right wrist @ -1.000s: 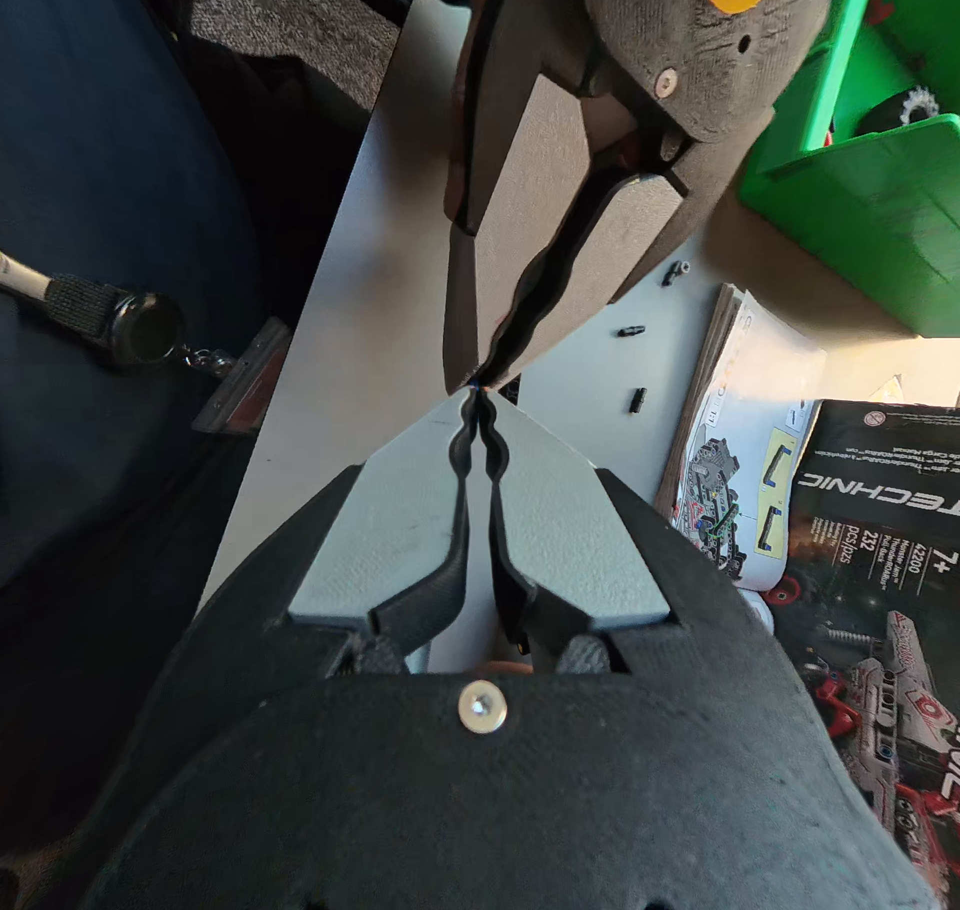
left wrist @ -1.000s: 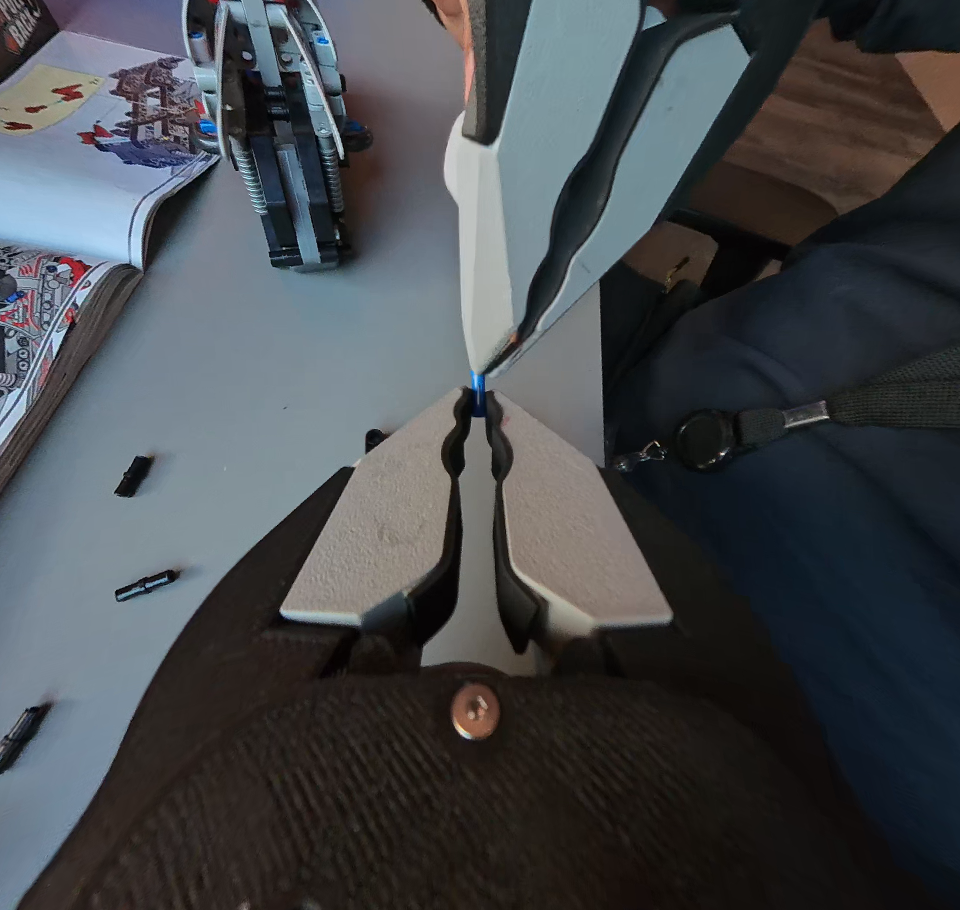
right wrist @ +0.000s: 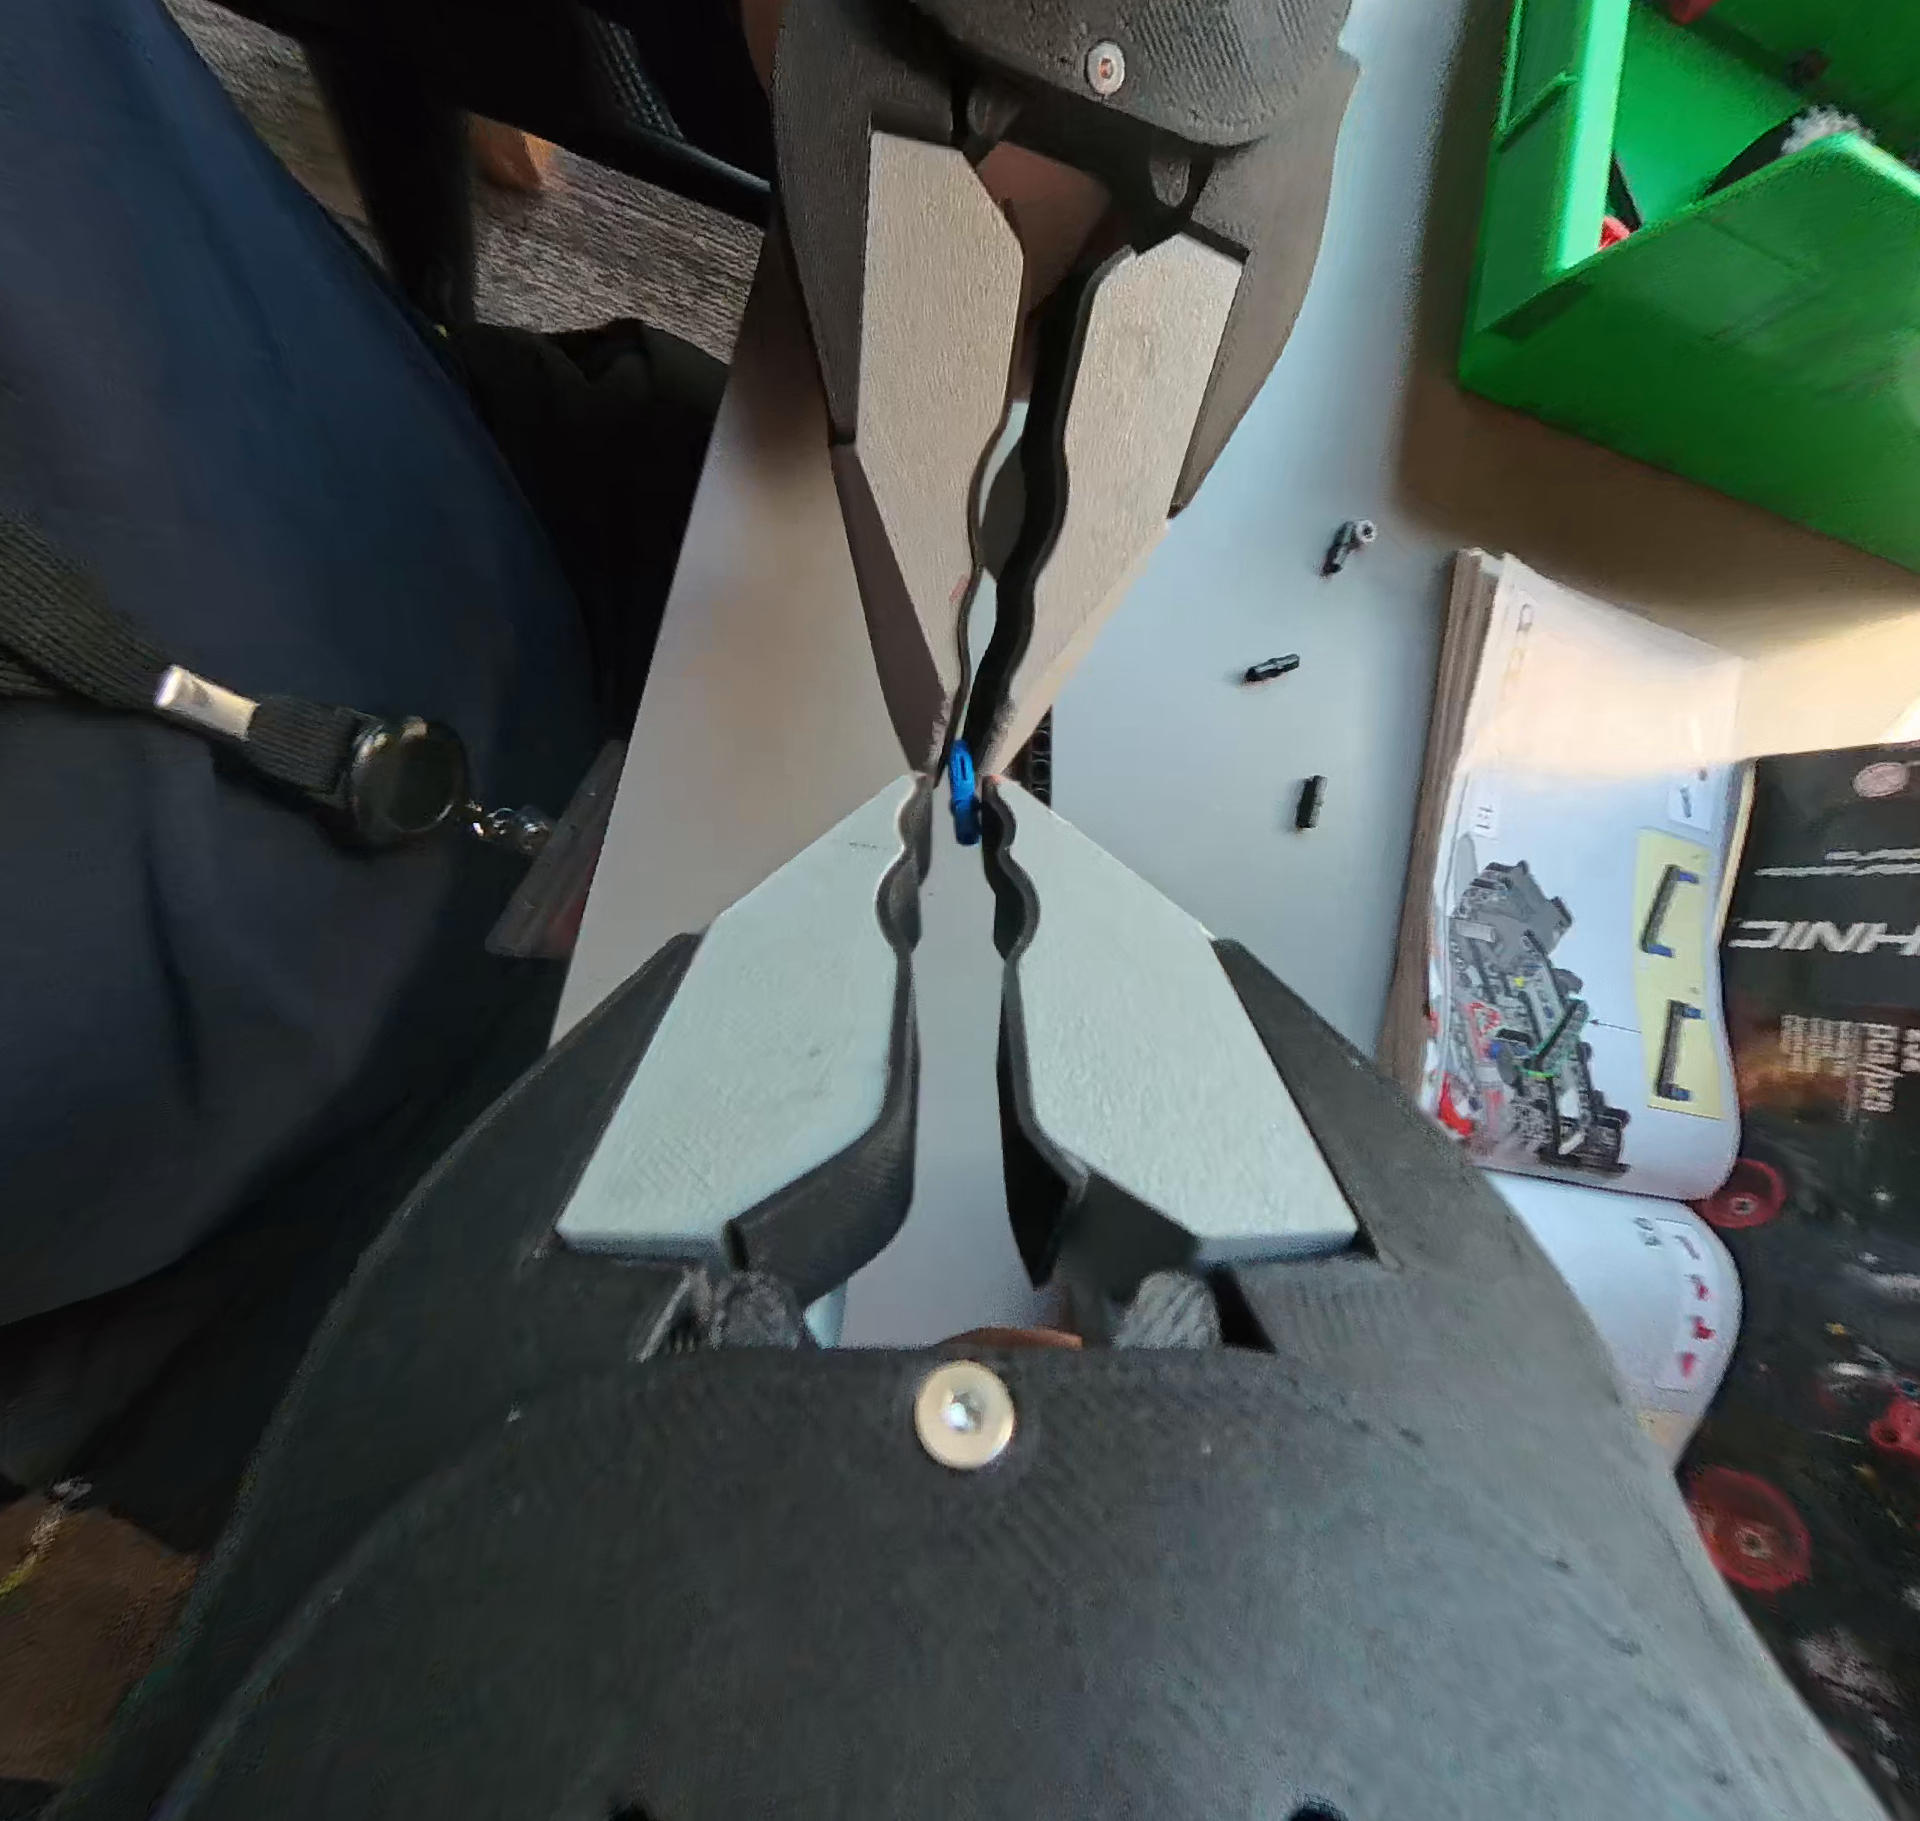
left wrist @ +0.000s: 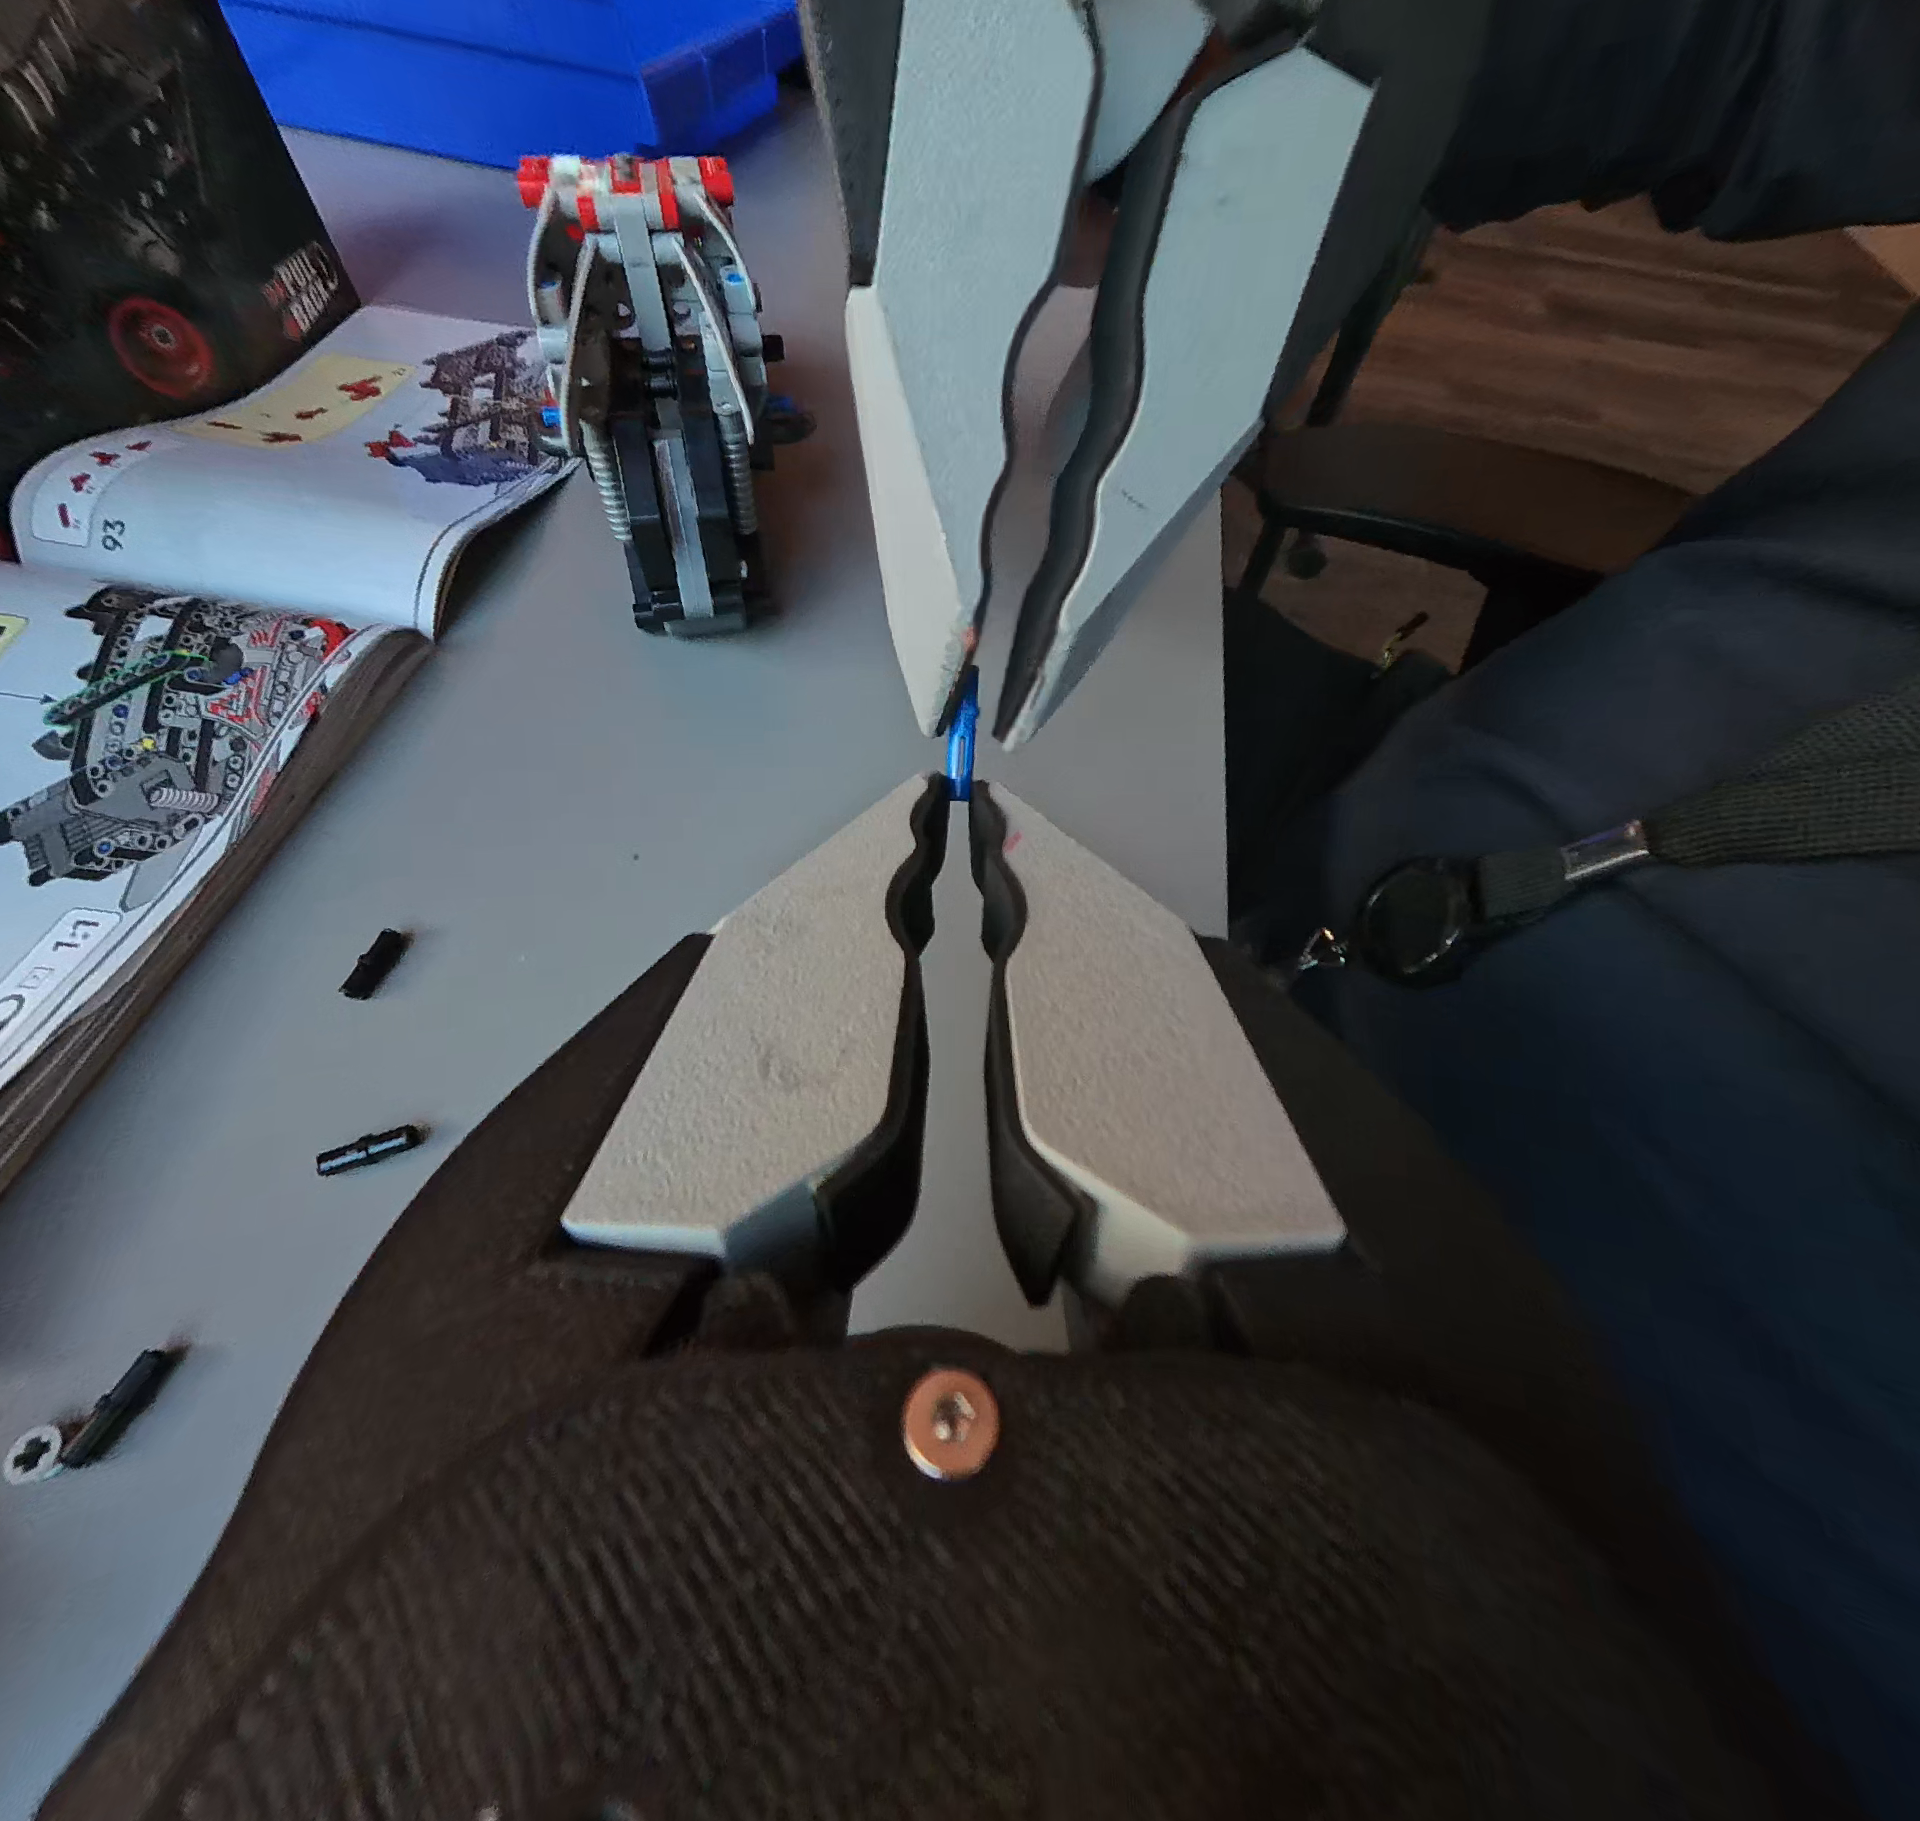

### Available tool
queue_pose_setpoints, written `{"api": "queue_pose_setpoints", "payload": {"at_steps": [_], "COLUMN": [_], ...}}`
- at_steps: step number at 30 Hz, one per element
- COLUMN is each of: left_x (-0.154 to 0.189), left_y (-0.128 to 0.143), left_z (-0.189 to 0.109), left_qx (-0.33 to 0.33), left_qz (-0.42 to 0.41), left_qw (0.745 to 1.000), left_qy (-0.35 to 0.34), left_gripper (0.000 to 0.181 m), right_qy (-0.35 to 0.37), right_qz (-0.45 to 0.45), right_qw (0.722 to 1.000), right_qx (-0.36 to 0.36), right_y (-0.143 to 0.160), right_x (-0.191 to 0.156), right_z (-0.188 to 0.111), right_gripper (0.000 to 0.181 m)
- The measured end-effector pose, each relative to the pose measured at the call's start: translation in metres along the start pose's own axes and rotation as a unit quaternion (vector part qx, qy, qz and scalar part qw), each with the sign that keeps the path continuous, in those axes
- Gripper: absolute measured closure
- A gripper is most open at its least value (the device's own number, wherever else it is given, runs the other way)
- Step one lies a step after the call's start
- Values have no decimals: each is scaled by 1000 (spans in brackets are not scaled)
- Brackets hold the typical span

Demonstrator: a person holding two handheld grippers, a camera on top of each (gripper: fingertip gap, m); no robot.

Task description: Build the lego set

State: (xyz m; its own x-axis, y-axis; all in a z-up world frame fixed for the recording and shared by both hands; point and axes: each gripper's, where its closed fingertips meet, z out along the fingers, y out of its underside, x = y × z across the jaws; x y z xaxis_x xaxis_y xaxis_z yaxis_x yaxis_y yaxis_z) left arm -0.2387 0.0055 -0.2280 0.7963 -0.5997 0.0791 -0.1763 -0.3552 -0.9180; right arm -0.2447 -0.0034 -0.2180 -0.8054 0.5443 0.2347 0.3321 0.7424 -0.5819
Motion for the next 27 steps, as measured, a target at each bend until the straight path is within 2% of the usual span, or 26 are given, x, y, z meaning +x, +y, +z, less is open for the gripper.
{"api": "queue_pose_setpoints", "payload": {"at_steps": [1, 8, 11, 13, 15, 17, 21, 24, 27], "left_x": [1, 1, 0, -10, -28, -39, -37, -40, -43], "left_y": [-3, -5, -4, 8, 26, 40, 63, 62, 62], "left_z": [-1, -1, 0, 1, -7, -16, -14, -15, -12], "left_qx": [11, 15, 9, -31, -98, -143, -180, -179, -178], "left_qz": [8, 24, -2, -5, 22, 37, -4, -6, -12], "left_qw": [1000, 1000, 1000, 999, 990, 980, 979, 980, 981], "left_qy": [2, 2, 3, -32, -100, -133, -92, -90, -79], "left_gripper": [180, 180, 180, 175, 163, 156, 158, 168, 173], "right_qy": [-5, 1, 1, 2, 11, 8, -25, -39, -49], "right_qz": [7, -18, -20, -8, 10, 23, 43, 46, 58], "right_qw": [1000, 1000, 999, 999, 996, 991, 980, 971, 969], "right_qx": [2, -13, -26, -50, -93, -130, -190, -231, -237], "right_y": [0, -3, -3, 1, 11, 20, 26, 31, 35], "right_x": [0, 1, 3, 7, 17, 24, 28, 29, 30], "right_z": [-1, -2, -1, 2, 4, 9, 23, 31, 36], "right_gripper": [174, 178, 178, 178, 178, 178, 178, 178, 178]}}
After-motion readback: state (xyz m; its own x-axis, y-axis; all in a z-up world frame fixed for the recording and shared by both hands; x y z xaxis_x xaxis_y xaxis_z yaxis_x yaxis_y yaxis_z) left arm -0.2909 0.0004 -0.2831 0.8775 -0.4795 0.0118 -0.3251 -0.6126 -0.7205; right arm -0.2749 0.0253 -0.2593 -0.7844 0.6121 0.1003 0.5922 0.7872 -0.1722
